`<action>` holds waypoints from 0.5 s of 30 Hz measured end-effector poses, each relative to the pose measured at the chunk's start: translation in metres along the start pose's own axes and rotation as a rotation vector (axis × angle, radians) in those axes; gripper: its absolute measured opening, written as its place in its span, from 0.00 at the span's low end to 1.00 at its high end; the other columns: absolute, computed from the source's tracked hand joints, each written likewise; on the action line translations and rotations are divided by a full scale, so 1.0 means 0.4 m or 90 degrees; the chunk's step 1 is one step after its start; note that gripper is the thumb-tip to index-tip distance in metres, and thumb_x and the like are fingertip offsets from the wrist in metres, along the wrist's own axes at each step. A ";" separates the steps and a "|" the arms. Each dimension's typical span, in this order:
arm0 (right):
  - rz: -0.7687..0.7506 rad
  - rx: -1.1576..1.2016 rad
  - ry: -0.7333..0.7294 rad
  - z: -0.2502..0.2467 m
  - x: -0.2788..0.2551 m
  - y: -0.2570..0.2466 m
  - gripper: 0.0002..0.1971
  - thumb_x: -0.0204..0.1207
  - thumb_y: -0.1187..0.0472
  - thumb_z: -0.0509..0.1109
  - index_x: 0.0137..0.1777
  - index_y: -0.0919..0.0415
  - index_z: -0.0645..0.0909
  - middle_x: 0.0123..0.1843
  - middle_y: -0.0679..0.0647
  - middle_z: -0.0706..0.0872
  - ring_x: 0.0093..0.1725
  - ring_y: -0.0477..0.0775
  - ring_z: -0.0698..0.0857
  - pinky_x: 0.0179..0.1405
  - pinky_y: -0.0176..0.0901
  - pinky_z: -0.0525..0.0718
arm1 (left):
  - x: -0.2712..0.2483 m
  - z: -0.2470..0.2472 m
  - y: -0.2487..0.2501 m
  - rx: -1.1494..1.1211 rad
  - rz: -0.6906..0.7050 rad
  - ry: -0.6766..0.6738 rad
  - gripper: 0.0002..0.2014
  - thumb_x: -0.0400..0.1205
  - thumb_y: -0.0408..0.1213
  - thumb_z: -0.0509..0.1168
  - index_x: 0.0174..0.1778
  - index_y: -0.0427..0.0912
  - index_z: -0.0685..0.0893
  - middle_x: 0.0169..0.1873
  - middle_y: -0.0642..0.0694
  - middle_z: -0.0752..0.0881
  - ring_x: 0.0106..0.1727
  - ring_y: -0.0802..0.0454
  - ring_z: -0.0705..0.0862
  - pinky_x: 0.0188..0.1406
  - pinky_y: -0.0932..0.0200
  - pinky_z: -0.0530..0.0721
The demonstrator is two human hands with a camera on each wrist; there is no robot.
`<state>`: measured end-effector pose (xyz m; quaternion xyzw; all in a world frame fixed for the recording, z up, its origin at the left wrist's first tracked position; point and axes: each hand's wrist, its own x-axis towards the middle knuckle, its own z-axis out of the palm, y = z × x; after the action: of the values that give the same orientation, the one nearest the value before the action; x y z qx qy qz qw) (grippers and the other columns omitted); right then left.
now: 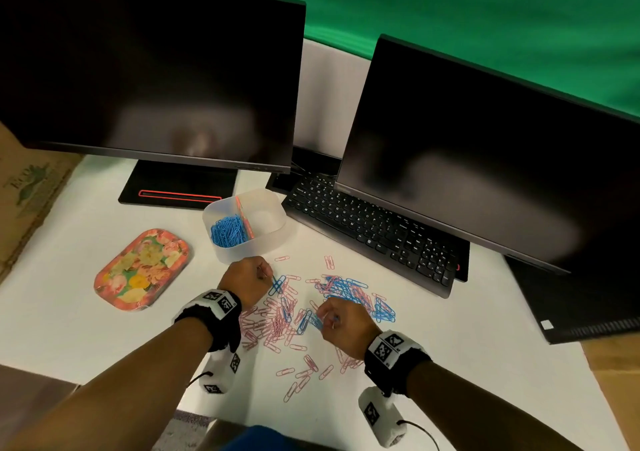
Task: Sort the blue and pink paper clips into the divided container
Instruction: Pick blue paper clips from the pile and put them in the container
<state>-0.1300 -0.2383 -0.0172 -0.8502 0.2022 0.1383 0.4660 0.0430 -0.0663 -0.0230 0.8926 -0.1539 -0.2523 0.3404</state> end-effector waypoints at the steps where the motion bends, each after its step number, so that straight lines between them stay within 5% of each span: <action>1: 0.020 0.045 0.003 -0.001 0.004 0.000 0.13 0.72 0.69 0.69 0.51 0.52 0.82 0.30 0.44 0.78 0.31 0.44 0.75 0.37 0.35 0.78 | 0.001 0.004 0.003 0.040 0.010 -0.001 0.03 0.76 0.35 0.70 0.38 0.47 0.84 0.37 0.49 0.87 0.45 0.47 0.87 0.49 0.57 0.84; 6: 0.075 0.148 0.025 -0.012 0.024 -0.012 0.13 0.78 0.69 0.65 0.53 0.50 0.84 0.40 0.62 0.86 0.36 0.51 0.79 0.40 0.40 0.78 | 0.011 0.031 0.033 0.249 -0.016 -0.030 0.18 0.75 0.55 0.71 0.45 0.43 0.85 0.43 0.46 0.87 0.47 0.45 0.86 0.44 0.55 0.83; 10: 0.088 0.186 0.061 -0.023 0.028 -0.026 0.11 0.79 0.71 0.63 0.55 0.62 0.85 0.36 0.50 0.83 0.24 0.40 0.73 0.27 0.32 0.71 | 0.031 0.052 0.045 0.337 -0.033 -0.030 0.14 0.79 0.46 0.68 0.53 0.40 0.83 0.52 0.41 0.88 0.54 0.43 0.86 0.49 0.52 0.84; 15: 0.082 0.222 0.052 -0.035 0.033 -0.032 0.17 0.78 0.74 0.62 0.42 0.50 0.83 0.33 0.56 0.80 0.27 0.51 0.69 0.27 0.38 0.67 | 0.043 0.039 0.034 0.338 -0.048 -0.068 0.14 0.77 0.45 0.69 0.54 0.42 0.84 0.54 0.43 0.88 0.54 0.43 0.86 0.53 0.51 0.86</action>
<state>-0.1117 -0.2469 -0.0059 -0.7469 0.2961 0.0958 0.5876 0.0474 -0.0919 -0.0296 0.9412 -0.1992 -0.2621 0.0764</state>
